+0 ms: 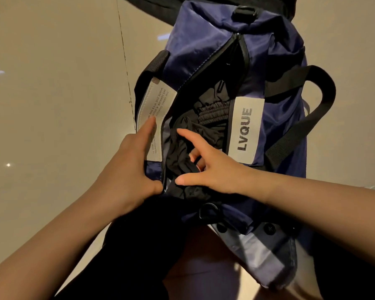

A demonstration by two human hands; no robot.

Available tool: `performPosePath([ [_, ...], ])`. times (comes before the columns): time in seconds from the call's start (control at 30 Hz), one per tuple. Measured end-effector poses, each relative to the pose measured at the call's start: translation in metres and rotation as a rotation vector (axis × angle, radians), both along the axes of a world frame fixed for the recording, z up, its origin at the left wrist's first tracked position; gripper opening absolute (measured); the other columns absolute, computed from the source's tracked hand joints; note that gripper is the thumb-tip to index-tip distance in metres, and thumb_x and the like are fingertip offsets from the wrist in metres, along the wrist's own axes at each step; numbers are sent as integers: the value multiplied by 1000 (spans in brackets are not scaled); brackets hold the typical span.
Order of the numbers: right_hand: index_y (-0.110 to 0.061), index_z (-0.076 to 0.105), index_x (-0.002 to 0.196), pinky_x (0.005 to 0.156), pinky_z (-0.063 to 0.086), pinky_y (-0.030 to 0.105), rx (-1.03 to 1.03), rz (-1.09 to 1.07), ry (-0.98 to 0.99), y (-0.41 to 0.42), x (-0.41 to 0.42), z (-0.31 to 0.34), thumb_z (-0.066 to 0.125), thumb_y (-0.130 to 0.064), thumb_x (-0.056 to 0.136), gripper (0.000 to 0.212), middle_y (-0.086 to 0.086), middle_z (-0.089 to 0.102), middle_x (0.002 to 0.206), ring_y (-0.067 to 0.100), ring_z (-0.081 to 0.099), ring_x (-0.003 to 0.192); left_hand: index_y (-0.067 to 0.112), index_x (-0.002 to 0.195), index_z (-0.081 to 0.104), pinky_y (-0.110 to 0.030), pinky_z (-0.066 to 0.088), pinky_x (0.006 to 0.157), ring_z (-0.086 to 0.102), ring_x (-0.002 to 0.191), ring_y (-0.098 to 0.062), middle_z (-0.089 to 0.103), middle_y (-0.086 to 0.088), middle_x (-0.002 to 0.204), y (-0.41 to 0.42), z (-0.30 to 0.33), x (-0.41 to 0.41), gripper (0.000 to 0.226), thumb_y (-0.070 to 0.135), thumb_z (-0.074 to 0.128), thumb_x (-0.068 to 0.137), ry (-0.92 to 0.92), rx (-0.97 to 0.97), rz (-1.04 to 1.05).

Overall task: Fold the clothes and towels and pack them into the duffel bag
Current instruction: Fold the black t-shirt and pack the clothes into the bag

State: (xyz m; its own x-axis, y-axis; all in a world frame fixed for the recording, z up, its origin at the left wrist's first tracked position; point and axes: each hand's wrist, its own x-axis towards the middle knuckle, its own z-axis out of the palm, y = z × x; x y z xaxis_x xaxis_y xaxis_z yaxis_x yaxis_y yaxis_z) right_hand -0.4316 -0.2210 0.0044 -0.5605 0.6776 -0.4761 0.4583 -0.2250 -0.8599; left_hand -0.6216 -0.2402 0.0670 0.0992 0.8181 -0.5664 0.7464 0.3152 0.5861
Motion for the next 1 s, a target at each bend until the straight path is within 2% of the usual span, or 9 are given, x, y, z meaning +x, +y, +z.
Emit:
performPosePath([
  [0.13,-46,10,147,67,49,34,20,-57,-50,-6,3,8,72,-11,83,96,16,53,99,14,47,57,38,151,4,4,34,66,39,72,36,29,10,124,1,7,11,116,0,75,68,28,-15,-19],
  [0.27,-53,21,139,69,51,47,66,-273,-42,-22,30,19,63,-2,85,85,5,52,82,30,55,67,36,152,6,10,30,65,31,68,43,27,11,121,1,6,15,114,4,75,67,33,-7,-6],
  [0.4,-64,25,125,68,48,44,88,-442,-224,-52,92,29,66,-4,81,85,-1,52,79,23,58,67,38,151,4,9,29,66,29,70,43,26,12,119,-1,3,13,114,4,73,68,53,2,-23],
  [0.47,-59,21,128,66,49,32,134,-467,-331,-60,112,37,70,-11,80,83,-4,52,85,13,56,66,40,151,2,1,34,66,32,72,41,25,12,119,-2,1,13,115,4,73,68,65,6,-30],
  [0.6,-32,46,130,74,38,10,602,-236,-308,-37,84,64,61,-26,88,44,-13,43,92,0,46,80,41,151,2,-12,34,74,45,88,25,31,9,125,-3,0,13,116,7,75,69,86,-1,-40],
  [0.7,-19,50,133,89,41,25,559,83,-298,-1,25,43,58,-24,92,42,-2,48,112,13,51,100,40,151,1,-21,34,83,47,115,-14,33,1,140,-3,3,15,116,8,75,69,106,-1,-28],
  [0.8,-19,19,152,101,38,37,291,269,-496,17,-19,-2,63,-46,88,83,8,35,143,31,42,127,37,152,2,-4,32,69,39,97,10,33,5,141,-3,2,16,118,-1,76,68,85,11,-38],
  [0.87,-20,10,154,102,36,39,304,354,-581,8,-26,-23,64,-55,83,96,8,33,146,32,35,131,36,152,4,4,31,66,40,81,25,31,12,135,-2,-1,11,118,-3,76,67,65,19,-38],
  [1.0,-21,14,153,99,37,37,328,435,-565,-10,-21,-32,64,-53,83,92,6,35,143,30,36,128,36,152,7,6,26,76,30,117,12,30,8,151,2,-5,-3,119,-3,77,65,33,31,-26],
])
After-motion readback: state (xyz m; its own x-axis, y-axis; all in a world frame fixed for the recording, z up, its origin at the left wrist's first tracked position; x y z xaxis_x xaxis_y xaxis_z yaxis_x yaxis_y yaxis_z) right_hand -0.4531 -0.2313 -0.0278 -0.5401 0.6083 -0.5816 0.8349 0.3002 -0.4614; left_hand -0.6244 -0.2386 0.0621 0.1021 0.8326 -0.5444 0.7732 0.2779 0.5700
